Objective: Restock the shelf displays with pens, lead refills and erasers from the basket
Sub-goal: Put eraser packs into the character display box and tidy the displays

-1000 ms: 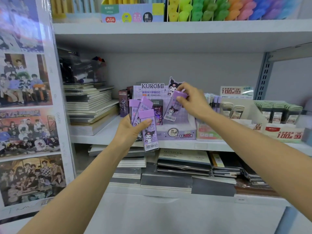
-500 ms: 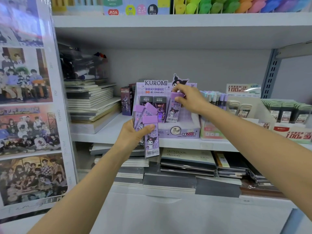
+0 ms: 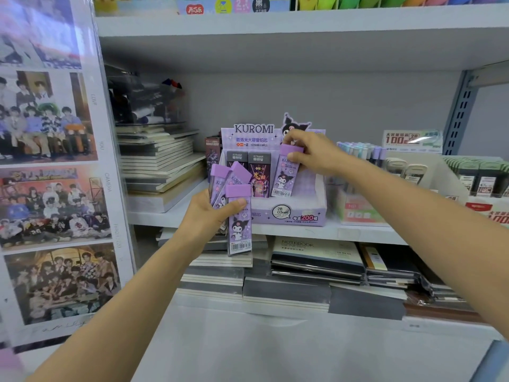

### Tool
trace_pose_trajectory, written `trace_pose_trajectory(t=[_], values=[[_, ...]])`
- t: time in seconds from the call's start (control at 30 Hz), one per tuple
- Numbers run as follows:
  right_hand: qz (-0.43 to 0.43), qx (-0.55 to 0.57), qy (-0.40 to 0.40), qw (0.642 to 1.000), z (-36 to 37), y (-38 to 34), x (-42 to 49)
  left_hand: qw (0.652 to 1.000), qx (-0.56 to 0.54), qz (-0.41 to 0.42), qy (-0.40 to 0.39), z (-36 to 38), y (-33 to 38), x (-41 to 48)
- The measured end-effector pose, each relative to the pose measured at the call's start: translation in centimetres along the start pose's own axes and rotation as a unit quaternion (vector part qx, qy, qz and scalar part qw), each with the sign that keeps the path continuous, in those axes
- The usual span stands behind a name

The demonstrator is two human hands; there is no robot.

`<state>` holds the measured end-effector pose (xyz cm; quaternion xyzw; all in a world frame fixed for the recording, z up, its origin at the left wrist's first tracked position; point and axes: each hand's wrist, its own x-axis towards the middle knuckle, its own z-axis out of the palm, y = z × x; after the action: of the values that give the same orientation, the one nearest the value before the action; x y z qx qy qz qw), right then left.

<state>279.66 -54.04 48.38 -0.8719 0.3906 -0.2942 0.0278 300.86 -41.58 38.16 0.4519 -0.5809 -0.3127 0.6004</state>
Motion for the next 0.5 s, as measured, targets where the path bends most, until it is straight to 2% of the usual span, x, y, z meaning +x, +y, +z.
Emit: trace_pose_trajectory(t=[0.33,0.43,0.5], values=[[-0.029,-0.03,0.002,0.999,0.6,-0.6,-0.4,1.0,0.003,0.007,0.019,0.4,0.2,-0.5],[-0.068,-0.033,0.009,0.997,2.8,-1.9,-0.5,1.0,-0.004,0.004,0.02,0.6,0.3,-0.5],[-0.055,-0.015,0.045,0.997,3.4,-2.2,-0.5,1.0,-0.01,0.003,0.019,0.6,0.3,-0.5]])
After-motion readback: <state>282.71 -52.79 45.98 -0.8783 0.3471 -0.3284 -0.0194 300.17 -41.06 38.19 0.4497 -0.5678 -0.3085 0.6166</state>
